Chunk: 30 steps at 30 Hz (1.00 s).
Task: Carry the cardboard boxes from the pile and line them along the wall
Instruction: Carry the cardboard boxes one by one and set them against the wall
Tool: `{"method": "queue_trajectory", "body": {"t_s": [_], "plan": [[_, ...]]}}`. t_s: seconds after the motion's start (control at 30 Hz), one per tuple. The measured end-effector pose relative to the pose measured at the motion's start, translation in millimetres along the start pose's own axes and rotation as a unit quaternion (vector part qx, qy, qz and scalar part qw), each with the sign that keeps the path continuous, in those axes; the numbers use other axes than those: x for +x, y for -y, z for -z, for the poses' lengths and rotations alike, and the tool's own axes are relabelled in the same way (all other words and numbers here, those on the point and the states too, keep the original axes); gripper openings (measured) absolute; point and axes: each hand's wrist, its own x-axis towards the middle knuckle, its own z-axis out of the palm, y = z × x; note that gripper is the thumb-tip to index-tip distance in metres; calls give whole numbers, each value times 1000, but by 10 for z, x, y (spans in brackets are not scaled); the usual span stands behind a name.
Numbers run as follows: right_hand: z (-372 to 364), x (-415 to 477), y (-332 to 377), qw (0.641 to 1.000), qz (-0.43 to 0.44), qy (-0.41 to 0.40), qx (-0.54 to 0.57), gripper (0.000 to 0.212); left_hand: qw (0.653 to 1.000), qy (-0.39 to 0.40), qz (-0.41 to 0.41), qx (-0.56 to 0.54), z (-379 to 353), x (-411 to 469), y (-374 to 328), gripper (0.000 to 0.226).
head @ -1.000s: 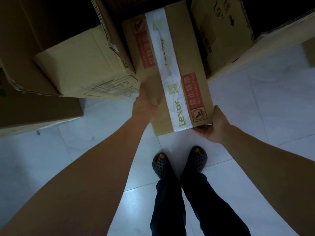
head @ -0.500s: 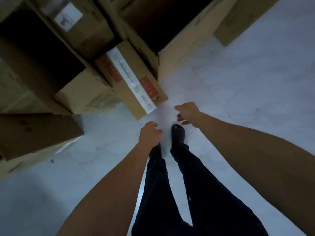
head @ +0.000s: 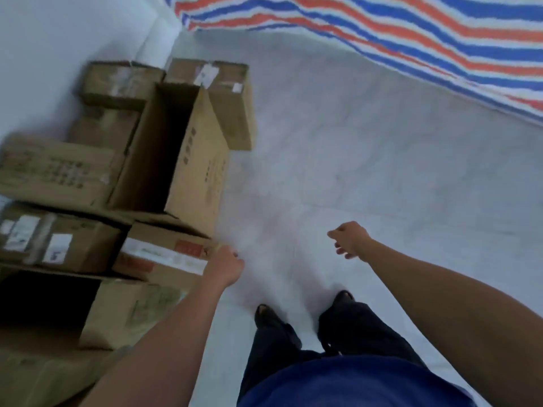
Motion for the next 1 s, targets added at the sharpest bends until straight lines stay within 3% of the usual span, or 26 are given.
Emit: {"method": "queue_trajectory", "body": {"t_s": [0.17, 0.5, 1.0], "plan": [[946, -172, -734, 995, -12, -60, 72, 32, 987, 18, -94, 125, -223, -122, -1265, 42], [3309, -469, -2791, 979, -48, -172, 99, 35, 931, 47, -277, 234, -1800, -865, -4217, 44], [6006, -768, -5985, 899, -215, -331, 187, 32, 751, 120, -490, 427, -4442, -1622, -8106, 37]]}}
